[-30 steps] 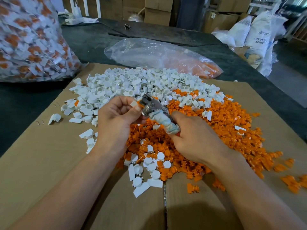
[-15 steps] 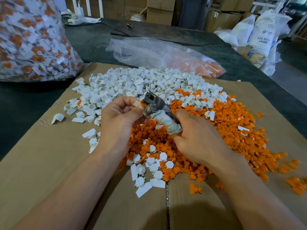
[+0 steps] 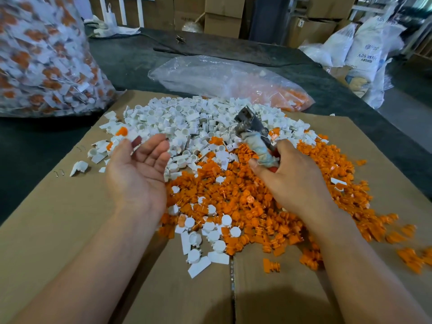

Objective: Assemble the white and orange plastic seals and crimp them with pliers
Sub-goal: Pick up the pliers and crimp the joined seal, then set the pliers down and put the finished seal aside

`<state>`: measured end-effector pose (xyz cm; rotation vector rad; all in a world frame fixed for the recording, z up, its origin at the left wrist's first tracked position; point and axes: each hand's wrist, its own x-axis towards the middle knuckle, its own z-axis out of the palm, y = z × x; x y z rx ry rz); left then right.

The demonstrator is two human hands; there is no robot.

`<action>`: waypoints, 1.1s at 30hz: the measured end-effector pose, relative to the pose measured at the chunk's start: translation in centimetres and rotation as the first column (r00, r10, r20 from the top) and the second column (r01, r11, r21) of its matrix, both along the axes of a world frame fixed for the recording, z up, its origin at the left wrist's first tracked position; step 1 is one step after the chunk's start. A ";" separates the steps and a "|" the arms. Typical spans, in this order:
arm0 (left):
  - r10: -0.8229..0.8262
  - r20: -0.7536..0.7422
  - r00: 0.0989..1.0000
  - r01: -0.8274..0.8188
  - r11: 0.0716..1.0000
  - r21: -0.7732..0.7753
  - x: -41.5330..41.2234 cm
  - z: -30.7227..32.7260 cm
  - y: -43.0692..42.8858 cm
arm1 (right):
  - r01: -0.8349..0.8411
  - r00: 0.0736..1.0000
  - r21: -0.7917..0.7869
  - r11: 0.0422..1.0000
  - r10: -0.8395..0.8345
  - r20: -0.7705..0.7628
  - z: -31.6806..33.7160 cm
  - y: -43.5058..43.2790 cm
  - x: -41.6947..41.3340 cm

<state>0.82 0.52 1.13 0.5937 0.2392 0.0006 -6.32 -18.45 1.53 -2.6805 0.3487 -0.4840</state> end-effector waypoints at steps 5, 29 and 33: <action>0.065 -0.073 0.995 -0.072 0.993 -0.098 0.1 -0.2 0.5 | 0.020 1.000 -0.030 0.999 -0.021 -0.010 -0.1 -0.2 0.2; -0.294 0.089 0.952 -0.238 -0.520 0.820 1.6 -2.0 -0.6 | 0.209 0.952 -0.246 0.947 -0.254 -0.169 -0.6 -3.1 0.9; -0.287 0.065 0.956 -0.218 -0.543 0.811 1.7 -2.0 -0.7 | 0.197 0.943 -0.277 0.940 -0.259 -0.207 -1.0 -3.5 1.2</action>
